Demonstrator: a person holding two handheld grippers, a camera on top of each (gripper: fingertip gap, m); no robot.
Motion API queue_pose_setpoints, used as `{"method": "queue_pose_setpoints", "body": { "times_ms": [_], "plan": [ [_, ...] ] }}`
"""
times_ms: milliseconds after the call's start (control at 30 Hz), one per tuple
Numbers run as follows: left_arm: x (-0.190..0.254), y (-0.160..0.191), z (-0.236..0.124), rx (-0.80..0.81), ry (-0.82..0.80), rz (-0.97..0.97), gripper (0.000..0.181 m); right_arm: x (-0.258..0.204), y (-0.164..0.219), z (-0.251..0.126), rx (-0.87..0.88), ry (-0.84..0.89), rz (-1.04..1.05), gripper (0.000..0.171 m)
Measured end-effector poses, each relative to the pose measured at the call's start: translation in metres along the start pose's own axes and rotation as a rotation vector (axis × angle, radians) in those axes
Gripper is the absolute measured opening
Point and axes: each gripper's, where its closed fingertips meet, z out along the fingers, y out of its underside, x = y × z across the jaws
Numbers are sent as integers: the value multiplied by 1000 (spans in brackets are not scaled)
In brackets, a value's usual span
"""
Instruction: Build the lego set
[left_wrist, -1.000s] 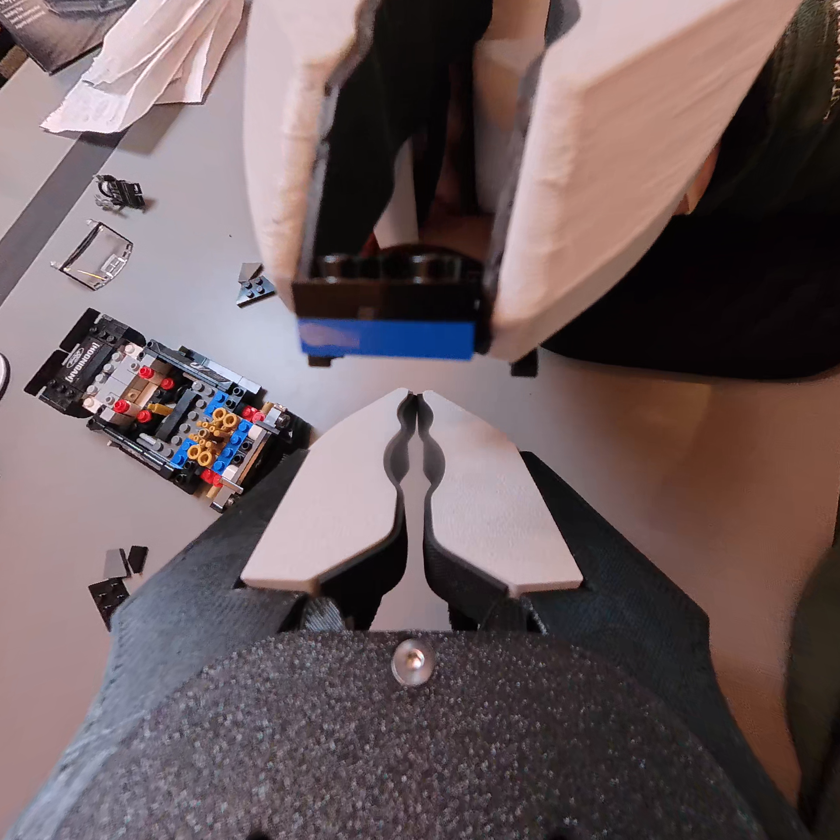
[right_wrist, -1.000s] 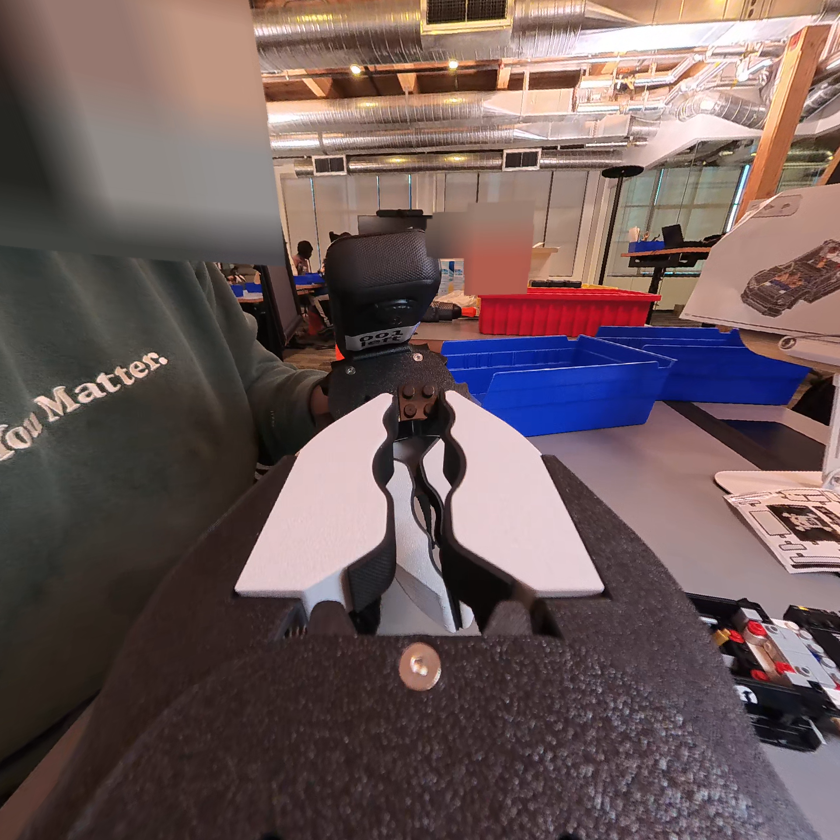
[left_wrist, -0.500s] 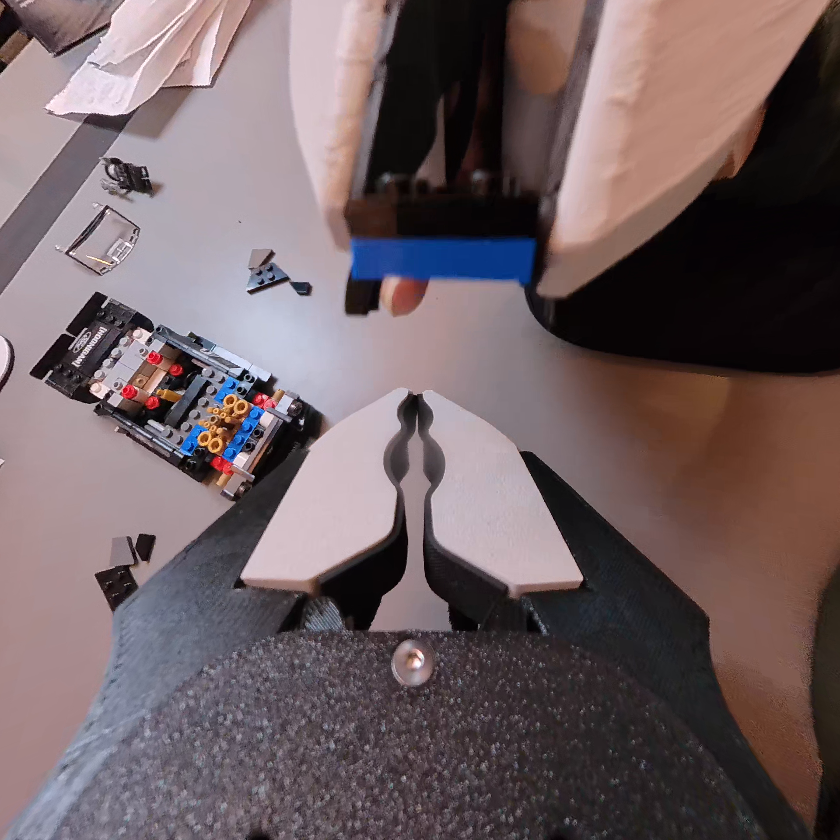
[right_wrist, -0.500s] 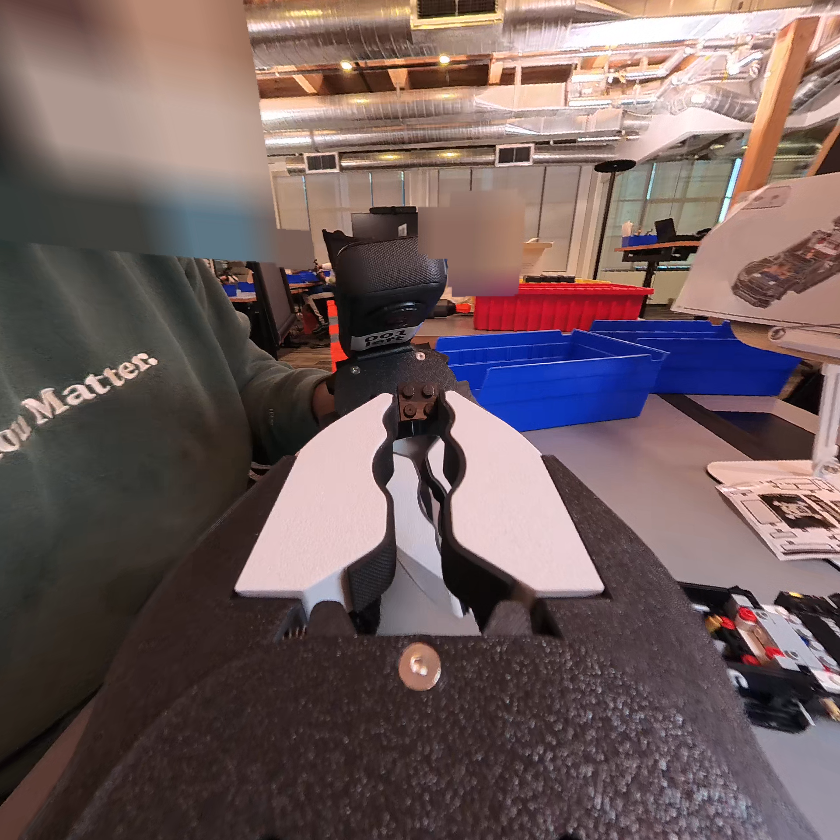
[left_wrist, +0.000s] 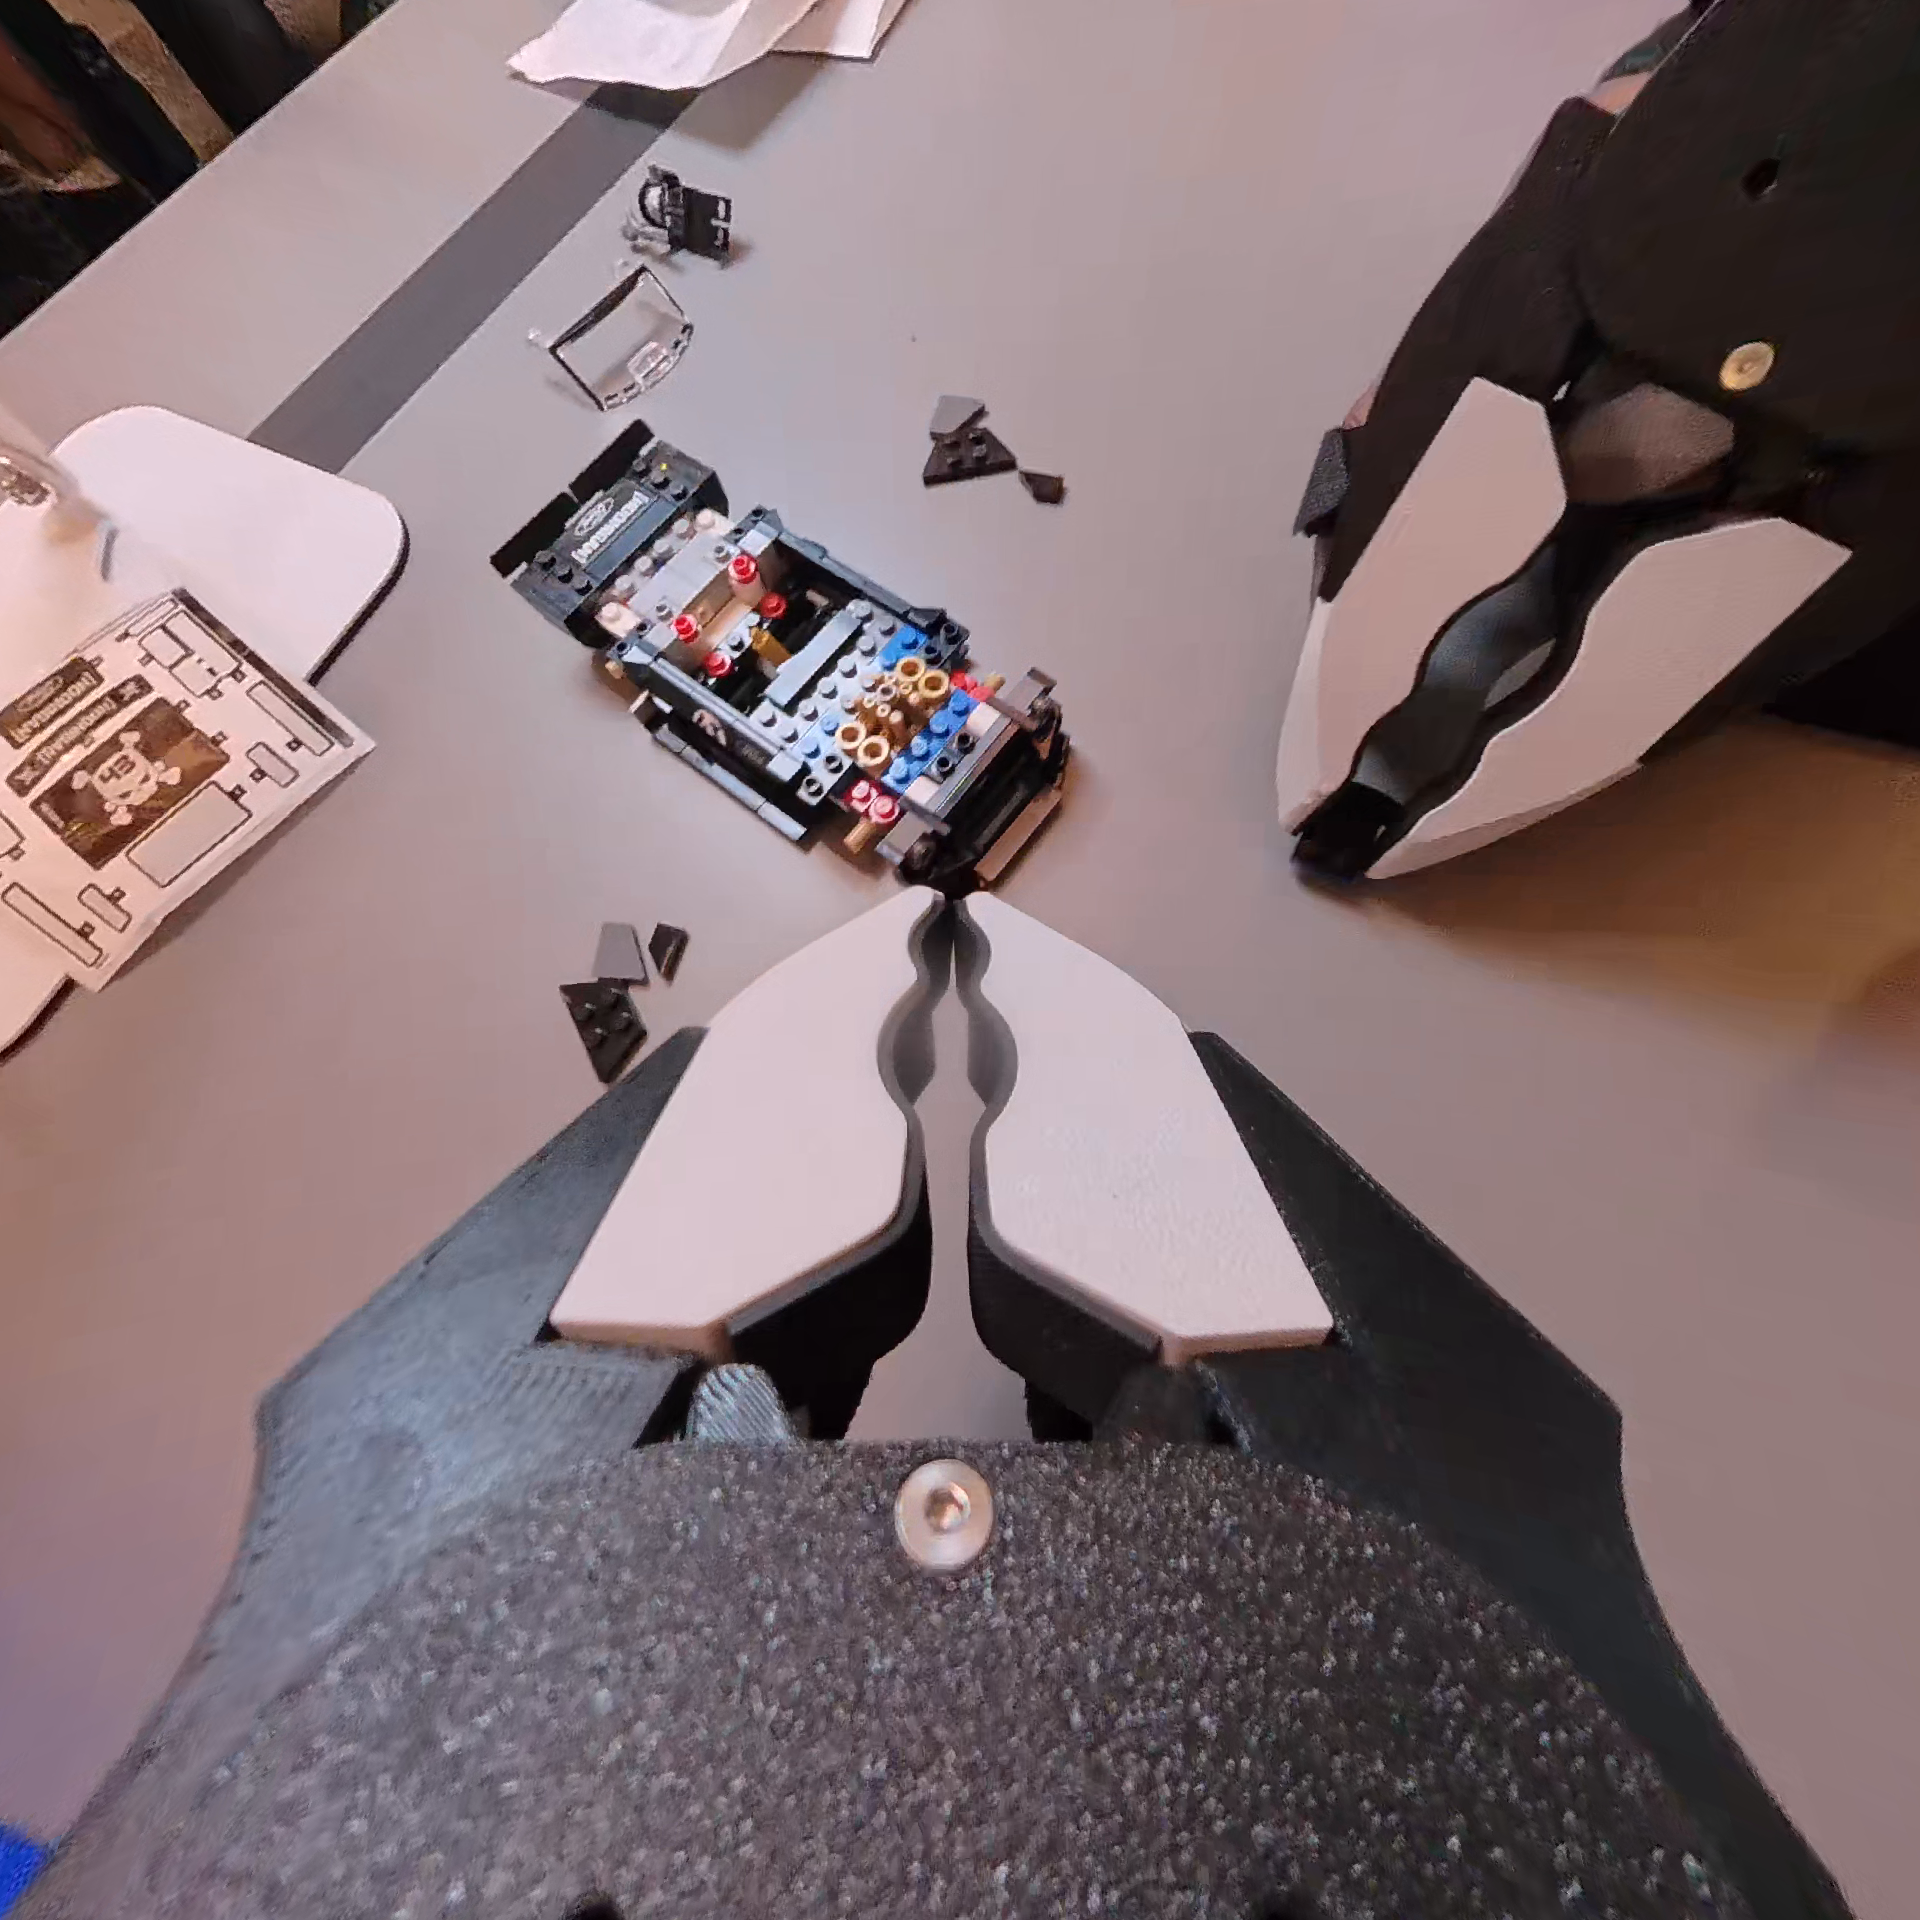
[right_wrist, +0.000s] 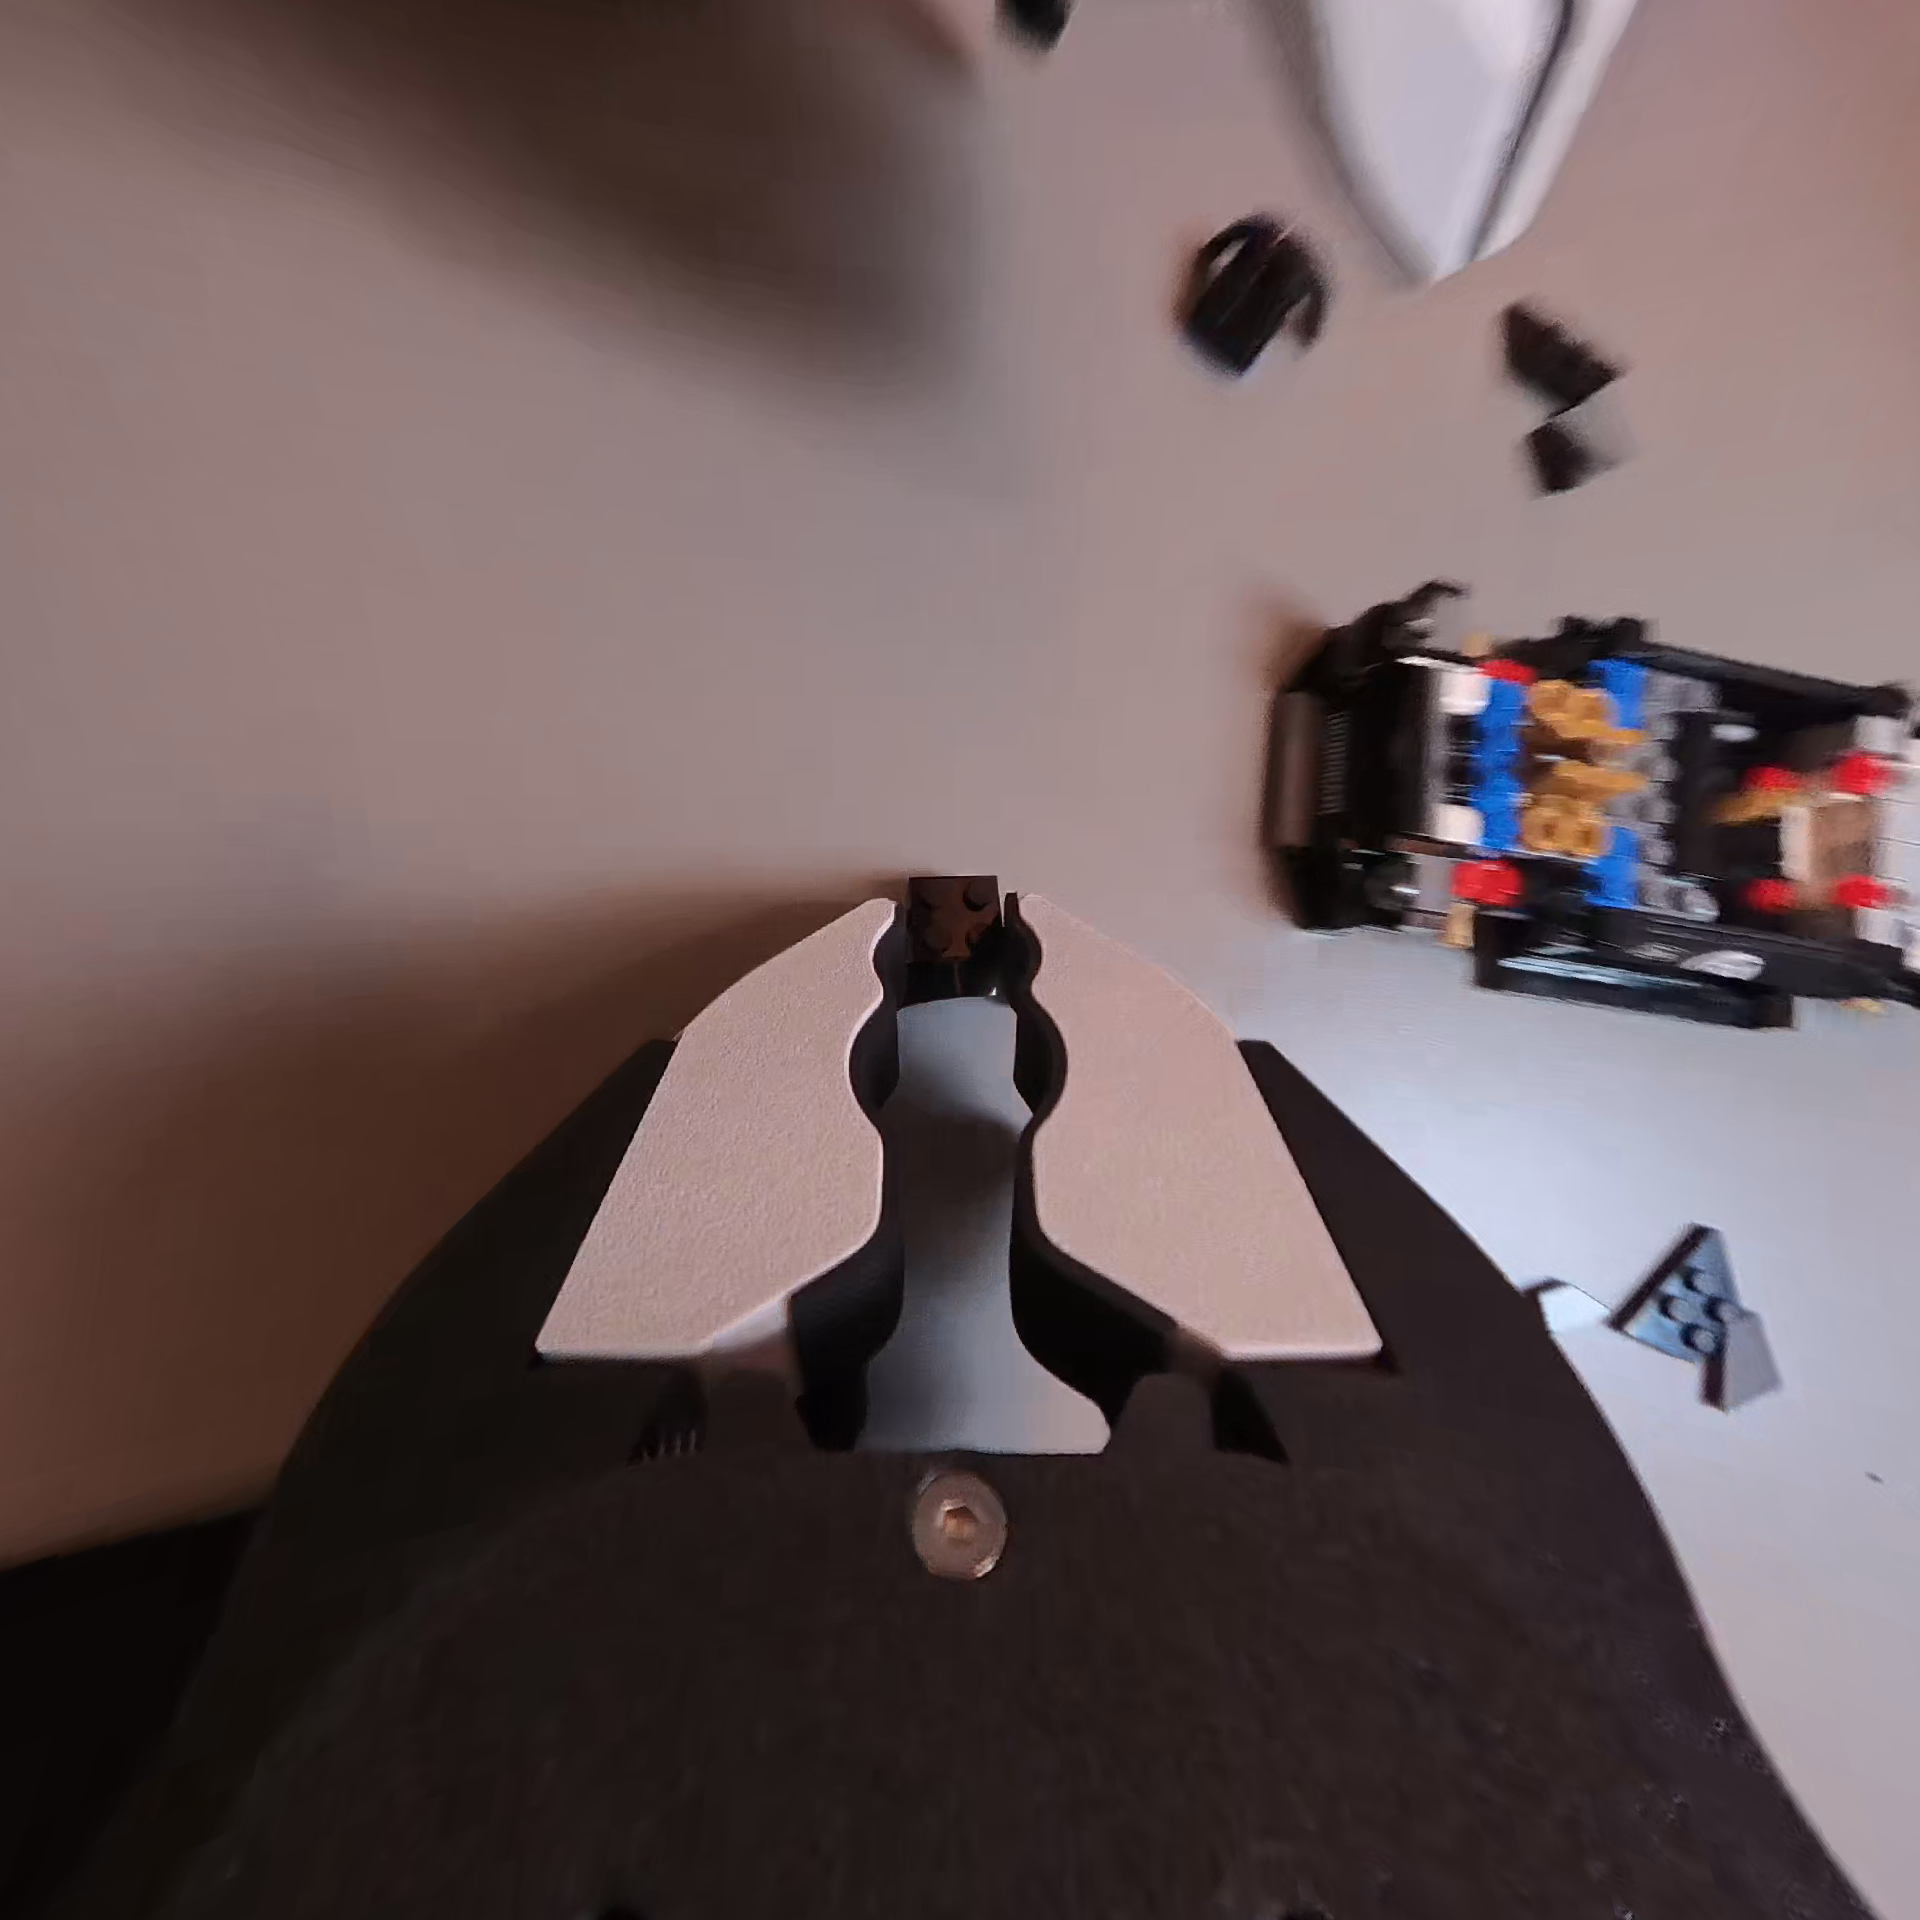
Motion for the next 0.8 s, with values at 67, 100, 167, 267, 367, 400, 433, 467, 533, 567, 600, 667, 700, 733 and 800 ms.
{"method": "queue_pose_setpoints", "body": {
  "times_ms": [67,100,167,267,367,400,433,467,533,567,600,667,700,733,800],
  "plan": [
    [-4,7,0,-21,-7,22,0,0,1,3,-37,-4,-2,19],
    [-4,11,1,-31,-7,32,0,1,2,3,-48,-11,8,22],
    [-4,18,2,-44,0,43,0,3,2,3,-55,-15,31,33],
    [-3,22,3,-32,26,30,0,11,-5,-5,-3,-10,87,46],
    [-5,22,1,-4,36,8,0,36,-19,-20,81,70,143,47],
    [-6,21,0,6,35,3,0,46,-22,-23,88,98,160,46],
    [-7,20,-1,15,35,3,0,55,-24,-24,83,118,170,46],
    [-7,19,-3,22,35,4,0,63,-26,-23,66,134,168,47],
    [-6,18,-4,33,33,10,0,73,-29,-17,13,130,153,52],
    [-6,18,-4,35,34,11,0,78,-29,-12,-24,134,147,57],
    [-5,19,-4,36,37,11,0,83,-29,-8,-62,135,135,63],
    [-5,20,-5,38,36,11,0,90,-29,1,-135,129,101,79],
    [-5,20,-5,37,35,13,0,92,-29,6,-168,126,83,87],
    [-5,21,-5,37,34,15,0,95,-27,10,-203,128,63,91],
    [-5,20,-5,40,34,18,0,101,-24,17,-253,127,40,94]
  ]
}}
